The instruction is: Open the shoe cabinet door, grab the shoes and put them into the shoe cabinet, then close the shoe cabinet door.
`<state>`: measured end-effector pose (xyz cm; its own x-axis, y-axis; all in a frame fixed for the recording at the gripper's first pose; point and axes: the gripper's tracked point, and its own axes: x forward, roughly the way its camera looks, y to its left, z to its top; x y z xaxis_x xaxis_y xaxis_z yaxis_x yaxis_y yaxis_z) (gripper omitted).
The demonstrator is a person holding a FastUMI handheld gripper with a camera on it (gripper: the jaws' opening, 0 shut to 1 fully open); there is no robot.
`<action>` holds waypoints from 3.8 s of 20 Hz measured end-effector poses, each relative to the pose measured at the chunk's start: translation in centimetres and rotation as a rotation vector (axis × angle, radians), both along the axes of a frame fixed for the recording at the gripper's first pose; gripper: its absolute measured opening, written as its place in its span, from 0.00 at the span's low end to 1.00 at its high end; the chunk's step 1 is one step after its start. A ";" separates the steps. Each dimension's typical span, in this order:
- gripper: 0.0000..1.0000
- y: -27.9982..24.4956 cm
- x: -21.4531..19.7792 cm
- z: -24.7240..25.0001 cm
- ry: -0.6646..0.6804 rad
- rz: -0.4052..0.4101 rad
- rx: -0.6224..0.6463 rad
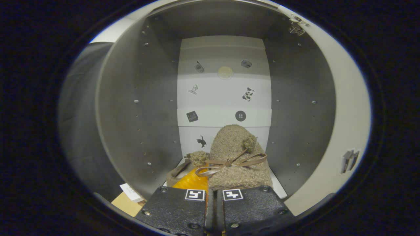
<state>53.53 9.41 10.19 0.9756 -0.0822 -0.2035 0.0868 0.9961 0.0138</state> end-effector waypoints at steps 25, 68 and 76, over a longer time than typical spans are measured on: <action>0.57 -2.1 8.8 -8.7 0.315 -0.035 0.152; 0.99 -24.3 -48.6 3.1 -0.089 -0.108 0.074; 0.99 -24.2 -42.9 3.6 -0.095 0.102 0.119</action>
